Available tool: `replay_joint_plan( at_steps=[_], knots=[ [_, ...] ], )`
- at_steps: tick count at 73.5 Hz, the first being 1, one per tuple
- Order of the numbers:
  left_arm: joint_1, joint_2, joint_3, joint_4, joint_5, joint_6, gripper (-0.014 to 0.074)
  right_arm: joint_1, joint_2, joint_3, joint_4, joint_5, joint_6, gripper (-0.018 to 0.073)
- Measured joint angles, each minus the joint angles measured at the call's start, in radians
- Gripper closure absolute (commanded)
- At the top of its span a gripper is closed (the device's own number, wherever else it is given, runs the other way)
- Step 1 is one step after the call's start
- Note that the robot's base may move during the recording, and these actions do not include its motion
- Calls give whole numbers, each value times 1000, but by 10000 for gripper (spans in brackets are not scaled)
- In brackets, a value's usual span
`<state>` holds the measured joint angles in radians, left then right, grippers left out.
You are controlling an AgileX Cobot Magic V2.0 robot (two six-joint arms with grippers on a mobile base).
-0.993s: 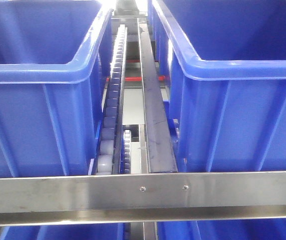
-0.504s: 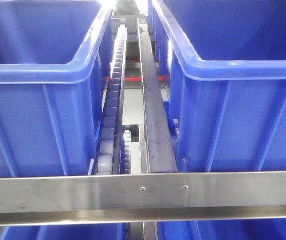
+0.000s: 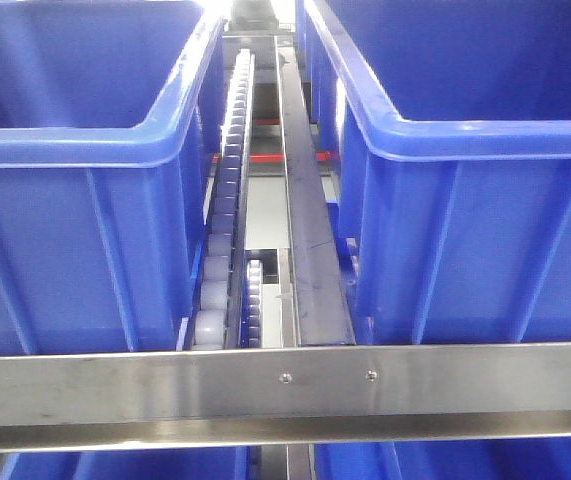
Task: Pick and sort blue part to right shelf
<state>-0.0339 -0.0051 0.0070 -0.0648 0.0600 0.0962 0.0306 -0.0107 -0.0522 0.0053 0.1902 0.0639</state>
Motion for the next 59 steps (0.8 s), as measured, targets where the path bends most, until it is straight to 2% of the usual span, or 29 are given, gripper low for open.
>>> replay_joint_plan(
  at_steps=[10, 59],
  knots=[
    [0, 0, 0, 0, 0, 0, 471, 0, 0, 78, 2, -54, 37, 518],
    [0, 0, 0, 0, 0, 0, 471, -2, 0, 82, 4, -78, 47, 518]
  ],
)
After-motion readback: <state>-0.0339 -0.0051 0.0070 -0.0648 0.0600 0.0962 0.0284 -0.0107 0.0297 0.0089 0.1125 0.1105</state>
